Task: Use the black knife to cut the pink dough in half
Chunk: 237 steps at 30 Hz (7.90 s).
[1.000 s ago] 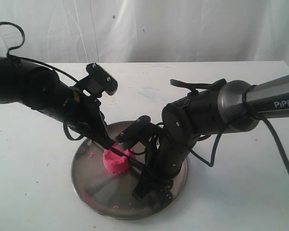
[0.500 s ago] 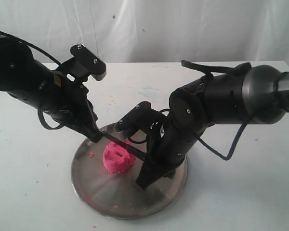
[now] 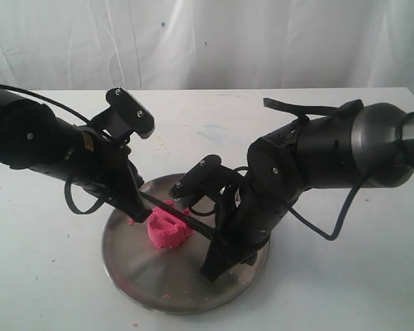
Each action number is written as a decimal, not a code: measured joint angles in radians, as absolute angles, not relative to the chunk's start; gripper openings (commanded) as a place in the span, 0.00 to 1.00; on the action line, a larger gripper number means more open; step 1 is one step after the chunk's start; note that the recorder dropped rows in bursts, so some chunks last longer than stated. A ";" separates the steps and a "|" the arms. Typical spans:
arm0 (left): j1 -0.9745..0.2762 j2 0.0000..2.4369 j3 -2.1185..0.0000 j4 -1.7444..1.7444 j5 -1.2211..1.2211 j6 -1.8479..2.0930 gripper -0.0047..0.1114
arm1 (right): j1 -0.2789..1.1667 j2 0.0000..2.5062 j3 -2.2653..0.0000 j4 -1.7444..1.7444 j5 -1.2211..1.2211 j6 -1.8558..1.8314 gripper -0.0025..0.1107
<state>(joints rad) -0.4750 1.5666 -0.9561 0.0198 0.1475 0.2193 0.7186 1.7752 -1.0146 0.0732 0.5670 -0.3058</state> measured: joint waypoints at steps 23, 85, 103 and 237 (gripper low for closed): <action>-0.475 1.568 -0.950 0.020 0.064 0.221 0.04 | 0.719 1.830 -1.015 0.092 0.544 -0.306 0.02; -0.295 1.342 -0.929 0.011 0.007 0.093 0.04 | 0.777 1.867 -1.016 0.132 0.562 -0.351 0.02; -0.295 1.339 -0.929 0.009 0.015 0.091 0.04 | 0.719 1.868 -1.020 0.055 0.559 -0.276 0.02; -0.295 1.338 -0.929 0.008 0.057 0.089 0.04 | 0.734 1.810 -1.062 0.432 0.983 -0.534 0.02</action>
